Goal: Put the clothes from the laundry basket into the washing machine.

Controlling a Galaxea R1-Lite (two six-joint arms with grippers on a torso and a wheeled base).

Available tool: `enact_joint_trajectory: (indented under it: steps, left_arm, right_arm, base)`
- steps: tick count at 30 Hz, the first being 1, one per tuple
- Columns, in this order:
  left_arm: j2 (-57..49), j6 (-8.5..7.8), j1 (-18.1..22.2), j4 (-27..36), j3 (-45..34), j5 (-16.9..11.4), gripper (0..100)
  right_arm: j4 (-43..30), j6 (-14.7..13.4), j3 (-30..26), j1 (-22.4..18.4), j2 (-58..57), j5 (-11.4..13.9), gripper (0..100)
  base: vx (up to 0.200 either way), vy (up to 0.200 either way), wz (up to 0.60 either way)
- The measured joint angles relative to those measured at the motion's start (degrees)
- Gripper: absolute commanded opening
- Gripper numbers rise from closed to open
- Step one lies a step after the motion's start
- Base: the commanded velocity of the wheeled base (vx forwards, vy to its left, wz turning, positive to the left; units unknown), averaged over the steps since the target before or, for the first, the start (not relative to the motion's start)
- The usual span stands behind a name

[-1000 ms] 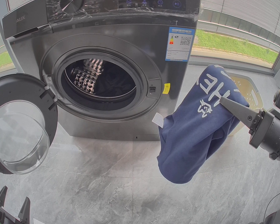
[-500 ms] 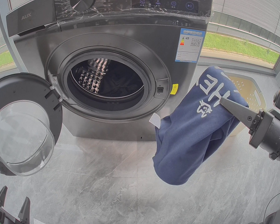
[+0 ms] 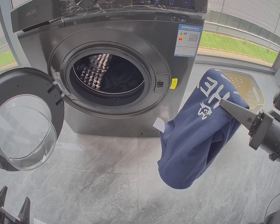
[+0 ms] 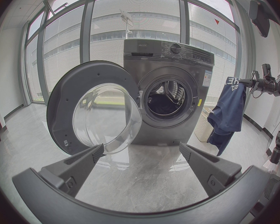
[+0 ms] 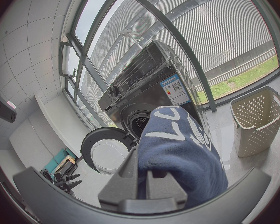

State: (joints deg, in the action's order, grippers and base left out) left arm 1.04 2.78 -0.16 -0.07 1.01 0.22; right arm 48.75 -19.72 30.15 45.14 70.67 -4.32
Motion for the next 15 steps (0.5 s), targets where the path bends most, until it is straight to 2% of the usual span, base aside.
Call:
enact_joint_trajectory:
  steps: [12,15]
  left_arm:
    - [0.0,0.01,0.0,0.0,0.0,0.0,100]
    - [0.0,0.01,0.0,0.0,0.0,0.0,100]
  right_arm:
    - [0.0,-0.1,0.0,0.0,0.0,0.0,0]
    - [0.0,-0.1,0.0,0.1,0.0,0.0,0]
  base:
    - [0.000,0.200,0.00]
    - [0.000,0.000,0.00]
